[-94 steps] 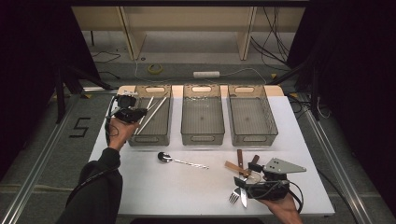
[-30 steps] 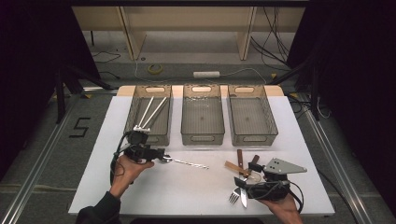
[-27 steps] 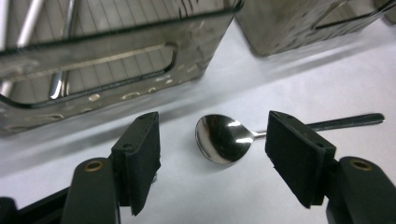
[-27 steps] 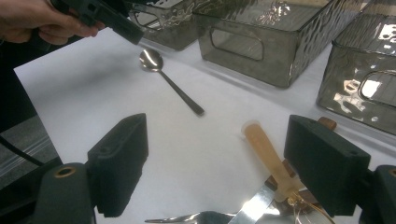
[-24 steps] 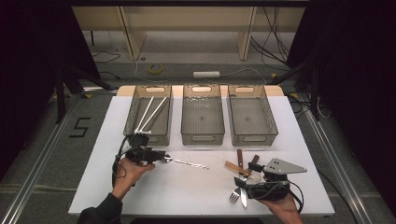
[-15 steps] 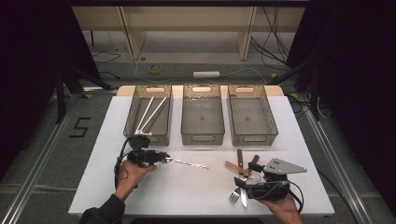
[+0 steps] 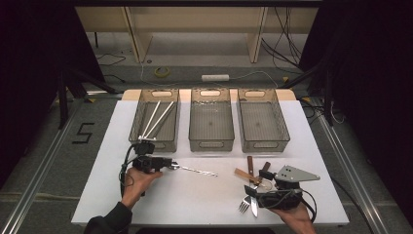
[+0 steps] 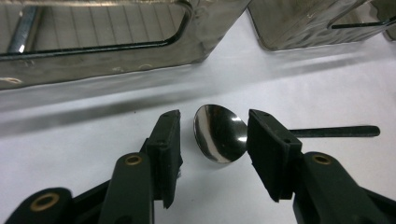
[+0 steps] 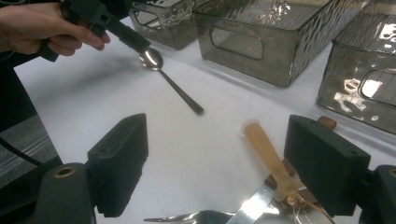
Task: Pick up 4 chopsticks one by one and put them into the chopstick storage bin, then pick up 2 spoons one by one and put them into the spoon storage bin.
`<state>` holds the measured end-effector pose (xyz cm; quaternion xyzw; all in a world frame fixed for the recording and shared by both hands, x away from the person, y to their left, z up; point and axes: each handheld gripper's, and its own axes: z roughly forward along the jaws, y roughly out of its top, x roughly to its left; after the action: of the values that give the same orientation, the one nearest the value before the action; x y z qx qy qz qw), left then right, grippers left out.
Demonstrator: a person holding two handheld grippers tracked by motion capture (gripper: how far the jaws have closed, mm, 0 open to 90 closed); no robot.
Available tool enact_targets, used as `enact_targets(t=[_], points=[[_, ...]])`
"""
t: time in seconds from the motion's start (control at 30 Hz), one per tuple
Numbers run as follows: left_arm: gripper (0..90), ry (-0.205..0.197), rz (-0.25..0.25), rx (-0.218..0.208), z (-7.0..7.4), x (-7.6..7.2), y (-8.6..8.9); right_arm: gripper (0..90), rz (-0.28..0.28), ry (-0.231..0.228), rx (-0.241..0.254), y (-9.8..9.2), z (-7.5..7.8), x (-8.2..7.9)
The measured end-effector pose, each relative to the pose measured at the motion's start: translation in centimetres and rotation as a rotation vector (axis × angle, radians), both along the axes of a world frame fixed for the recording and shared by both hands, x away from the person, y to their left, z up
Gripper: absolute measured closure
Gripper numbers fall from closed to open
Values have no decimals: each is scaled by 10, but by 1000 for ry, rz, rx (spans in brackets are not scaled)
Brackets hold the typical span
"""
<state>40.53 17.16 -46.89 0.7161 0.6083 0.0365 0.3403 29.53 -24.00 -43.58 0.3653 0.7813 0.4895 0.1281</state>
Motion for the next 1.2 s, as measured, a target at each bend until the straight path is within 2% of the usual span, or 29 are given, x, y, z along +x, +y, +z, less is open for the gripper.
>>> enact_targets(t=[0.13,0.4,0.67,0.93,1.2], points=[[571,15,11,-25,-2,0,1,229,-3,2,5,0,0,0],[610,32,12,-17,-8,3,0,229,-6,5,5,-1,0,0],[668,47,10,-33,-12,6,-1,229,-8,6,1,-1,0,-1],[765,40,14,-38,-14,8,0,229,-12,5,3,-2,-1,0],[828,4,34,-100,-7,6,2,228,-11,7,-3,-2,0,0]])
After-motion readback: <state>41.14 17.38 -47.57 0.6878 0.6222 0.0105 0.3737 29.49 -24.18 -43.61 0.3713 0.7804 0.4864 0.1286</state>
